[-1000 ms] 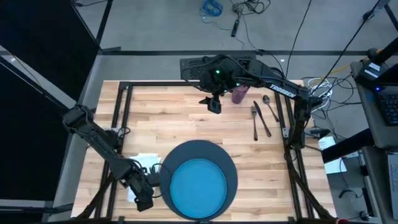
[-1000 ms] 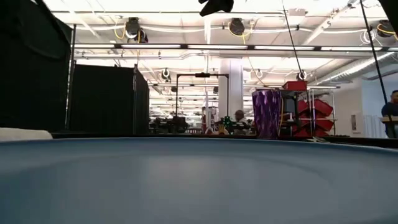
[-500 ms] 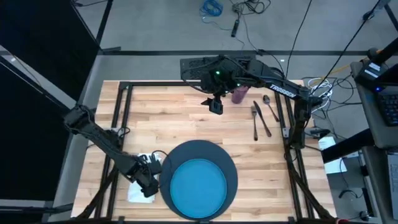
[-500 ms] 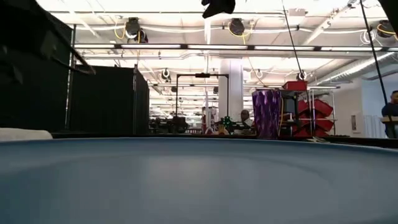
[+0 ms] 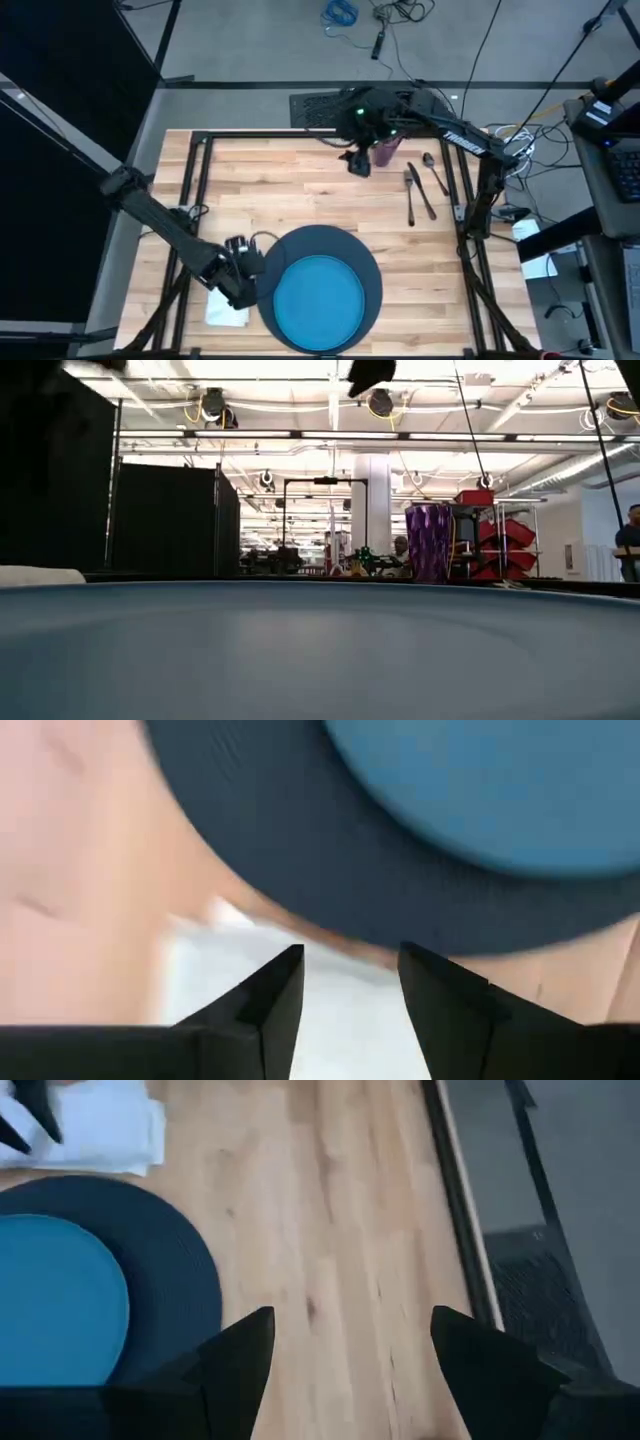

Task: Set table place
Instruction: Put the fork on the table napkin

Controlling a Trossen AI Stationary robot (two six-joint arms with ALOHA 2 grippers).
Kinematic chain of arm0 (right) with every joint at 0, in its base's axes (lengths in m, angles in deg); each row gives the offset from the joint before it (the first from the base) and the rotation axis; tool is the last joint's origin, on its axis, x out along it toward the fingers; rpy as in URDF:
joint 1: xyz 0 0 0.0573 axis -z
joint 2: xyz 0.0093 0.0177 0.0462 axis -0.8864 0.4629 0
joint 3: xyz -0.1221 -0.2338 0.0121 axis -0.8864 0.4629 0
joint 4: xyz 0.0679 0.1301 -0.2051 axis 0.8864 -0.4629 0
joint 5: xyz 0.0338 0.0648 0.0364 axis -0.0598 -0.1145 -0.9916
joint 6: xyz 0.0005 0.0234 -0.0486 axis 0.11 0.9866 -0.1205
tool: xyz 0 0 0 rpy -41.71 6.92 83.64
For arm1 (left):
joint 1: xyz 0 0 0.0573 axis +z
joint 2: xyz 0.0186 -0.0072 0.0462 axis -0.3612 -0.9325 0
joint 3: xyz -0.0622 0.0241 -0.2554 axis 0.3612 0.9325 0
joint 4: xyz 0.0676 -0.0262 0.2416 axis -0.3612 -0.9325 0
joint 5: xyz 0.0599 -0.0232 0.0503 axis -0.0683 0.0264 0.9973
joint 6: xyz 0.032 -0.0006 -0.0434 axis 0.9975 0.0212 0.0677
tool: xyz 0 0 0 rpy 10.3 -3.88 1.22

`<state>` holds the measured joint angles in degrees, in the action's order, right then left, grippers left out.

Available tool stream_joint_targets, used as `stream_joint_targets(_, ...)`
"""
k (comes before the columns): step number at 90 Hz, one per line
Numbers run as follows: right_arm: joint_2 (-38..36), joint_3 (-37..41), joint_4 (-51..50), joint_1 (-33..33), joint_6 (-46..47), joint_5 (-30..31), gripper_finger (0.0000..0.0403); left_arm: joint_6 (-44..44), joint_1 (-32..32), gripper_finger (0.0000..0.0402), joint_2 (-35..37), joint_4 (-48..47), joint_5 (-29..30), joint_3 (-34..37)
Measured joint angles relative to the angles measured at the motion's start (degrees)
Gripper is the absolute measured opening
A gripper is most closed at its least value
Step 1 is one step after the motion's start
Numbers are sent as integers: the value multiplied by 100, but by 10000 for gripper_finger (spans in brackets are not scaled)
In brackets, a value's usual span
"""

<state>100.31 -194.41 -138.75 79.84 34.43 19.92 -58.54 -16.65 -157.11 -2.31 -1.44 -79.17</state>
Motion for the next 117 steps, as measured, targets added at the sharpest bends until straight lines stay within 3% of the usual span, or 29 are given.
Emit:
stream_joint_targets(20, -643, 0, -670, 235, 528, -15, 255, 2286, 379, 150, 1062, 639, 1840, -552)
stream_joint_targets(34, -1131, 217, -874, 140, 873, -16, 255, 3458, 741, 150, 1812, 1304, 2428, -522)
stream_joint_targets(46, -1815, 1207, -428, -105, 913, -24, 255, 4139, 1120, 150, 2355, 1879, 2590, -189)
stream_joint_targets(58, -2921, 3256, 1128, -303, 911, -23, 255, 4426, 1618, 150, 2795, 2427, 2561, 310)
stream_joint_targets(74, -4349, 6492, 4236, -303, 1071, -25, 255, 4718, 2268, 150, 3158, 3643, 1653, 1266)
stream_joint_targets(82, -4712, 7779, 5709, -245, 1437, -30, 255, 4905, 2474, 150, 3178, 4261, 1540, 1711)
stream_joint_targets(94, -4748, 9122, 7409, -100, 2375, -18, 255, 4968, 2765, 150, 3030, 5103, 2402, 2214)
stream_joint_targets(103, -4515, 9815, 8289, 20, 3071, 222, 255, 4342, 2953, 150, 2757, 5086, 3089, 2419)
stream_joint_targets(109, -4291, 10195, 8708, 63, 3391, 504, 255, 3960, 3034, 150, 2561, 5144, 3036, 2556)
stream_joint_targets(117, -3961, 10589, 9218, 97, 3796, 992, 255, 4078, 3116, 150, 2217, 5513, 2680, 2743)
